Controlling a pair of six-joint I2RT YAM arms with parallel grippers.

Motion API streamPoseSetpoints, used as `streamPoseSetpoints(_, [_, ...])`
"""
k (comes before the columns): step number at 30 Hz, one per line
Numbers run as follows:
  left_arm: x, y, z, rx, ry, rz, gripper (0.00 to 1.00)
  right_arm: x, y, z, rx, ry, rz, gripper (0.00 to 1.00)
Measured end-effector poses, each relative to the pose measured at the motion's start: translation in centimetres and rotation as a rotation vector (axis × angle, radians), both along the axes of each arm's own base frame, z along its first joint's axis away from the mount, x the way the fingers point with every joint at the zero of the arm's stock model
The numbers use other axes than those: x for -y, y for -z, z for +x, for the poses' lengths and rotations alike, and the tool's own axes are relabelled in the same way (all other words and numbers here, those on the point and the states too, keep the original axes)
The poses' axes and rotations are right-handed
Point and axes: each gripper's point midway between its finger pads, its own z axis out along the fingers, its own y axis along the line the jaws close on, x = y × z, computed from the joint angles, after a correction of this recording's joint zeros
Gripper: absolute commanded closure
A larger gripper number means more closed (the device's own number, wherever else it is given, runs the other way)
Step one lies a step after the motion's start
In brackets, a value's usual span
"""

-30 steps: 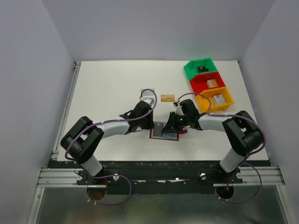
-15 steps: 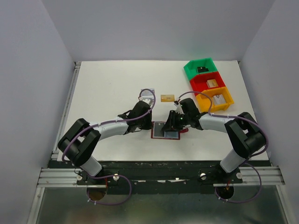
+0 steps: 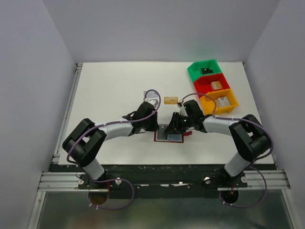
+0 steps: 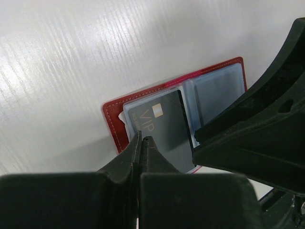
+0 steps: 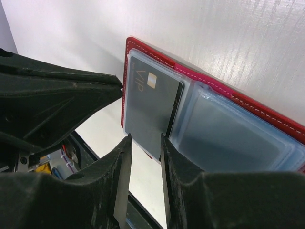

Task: Take the credit cards out of the card holder
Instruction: Remove the credit card from the card holder.

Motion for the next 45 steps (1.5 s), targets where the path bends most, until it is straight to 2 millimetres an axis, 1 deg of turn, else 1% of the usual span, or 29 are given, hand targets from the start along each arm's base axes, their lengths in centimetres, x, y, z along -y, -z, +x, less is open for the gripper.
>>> streamPoseSetpoints(7, [-0.1,1.4,-0.3,-0.034,0.003,0.023,1.00,-0.2,1.2,-0.3,-0.043,-0.004,0.002,0.63])
streamPoseSetpoints(17, [-0.3,1.8,-0.3,-0.047,-0.010,0.028,1.00,-0.2,1.4,-0.3,-0.047,-0.005,-0.001,0.61])
streamPoseSetpoints(20, [-0.3,1.9,-0.3,-0.051,-0.013,0.028,1.00,-0.1,1.4,-0.4,-0.047,-0.007,-0.004,0.58])
streamPoseSetpoints(24, [-0.3,1.9,-0.3,-0.053,-0.017,0.026,1.00,-0.1,1.5,-0.4,-0.043,-0.009,-0.009,0.51])
streamPoseSetpoints(30, [-0.3,1.9,-0.3,-0.055,-0.020,0.025,1.00,0.0,1.3,-0.1,-0.027,-0.009,-0.024,0.46])
streamPoseSetpoints(35, [-0.3,1.9,-0.3,-0.056,-0.022,0.023,1.00,0.2,1.2,0.0,-0.022,-0.008,-0.036,0.39])
streamPoseSetpoints(38, [-0.3,2.0,-0.3,-0.058,-0.021,0.024,1.00,0.5,1.0,0.1,-0.011,-0.002,-0.051,0.37])
streamPoseSetpoints(45, [-0.3,2.0,-0.3,-0.062,-0.023,0.023,1.00,0.8,0.9,0.1,0.000,0.003,-0.069,0.38])
